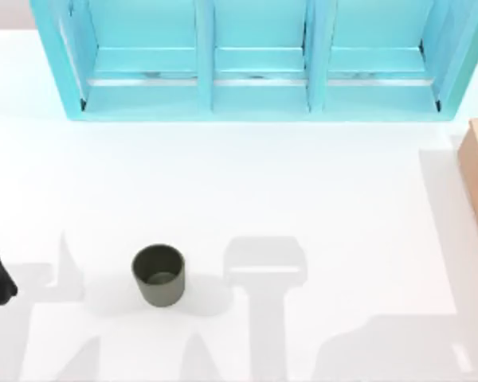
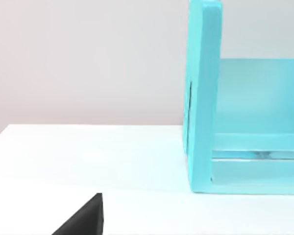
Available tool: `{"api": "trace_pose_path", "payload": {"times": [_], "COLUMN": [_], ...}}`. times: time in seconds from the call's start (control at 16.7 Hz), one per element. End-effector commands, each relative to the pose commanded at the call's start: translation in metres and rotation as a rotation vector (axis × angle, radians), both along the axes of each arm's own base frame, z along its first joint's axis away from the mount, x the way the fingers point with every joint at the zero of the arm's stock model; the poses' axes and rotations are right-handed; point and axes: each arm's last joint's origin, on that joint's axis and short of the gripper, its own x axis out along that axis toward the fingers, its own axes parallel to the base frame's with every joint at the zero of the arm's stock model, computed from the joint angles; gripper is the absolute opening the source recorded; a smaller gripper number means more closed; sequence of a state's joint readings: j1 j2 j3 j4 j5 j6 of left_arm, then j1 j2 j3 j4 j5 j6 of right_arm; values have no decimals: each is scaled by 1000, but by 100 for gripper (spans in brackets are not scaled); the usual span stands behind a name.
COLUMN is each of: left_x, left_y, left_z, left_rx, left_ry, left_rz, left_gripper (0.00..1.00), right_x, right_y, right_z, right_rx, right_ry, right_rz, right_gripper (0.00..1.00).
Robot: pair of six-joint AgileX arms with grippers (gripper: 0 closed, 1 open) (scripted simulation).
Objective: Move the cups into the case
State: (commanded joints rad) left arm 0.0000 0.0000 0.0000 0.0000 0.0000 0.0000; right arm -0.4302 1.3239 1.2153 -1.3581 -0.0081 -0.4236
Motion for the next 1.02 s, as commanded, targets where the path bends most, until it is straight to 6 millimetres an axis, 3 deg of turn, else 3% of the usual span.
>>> {"api": "trace_pose_path", "payload": {"times": [0.24, 0.66, 0.9, 1.02], "left_x": [0, 0, 0, 0], "left_y": [0, 0, 0, 0], "left_z": [0, 0, 0, 0], "left_rx": [0, 0, 0, 0], "left_ry": [0, 0, 0, 0], "left_rz": [0, 0, 0, 0], "left_gripper": [100, 100, 100, 100], "right_x": [2, 4, 4, 4], "right_y": [0, -1, -1, -1], "right_z": [-4, -62, -65, -65], "right_rx": [1, 0, 0, 0], "right_ry": [3, -2, 0, 0], "right_rz": [1, 0, 0, 0], "right_gripper": [0, 0, 0, 15]}}
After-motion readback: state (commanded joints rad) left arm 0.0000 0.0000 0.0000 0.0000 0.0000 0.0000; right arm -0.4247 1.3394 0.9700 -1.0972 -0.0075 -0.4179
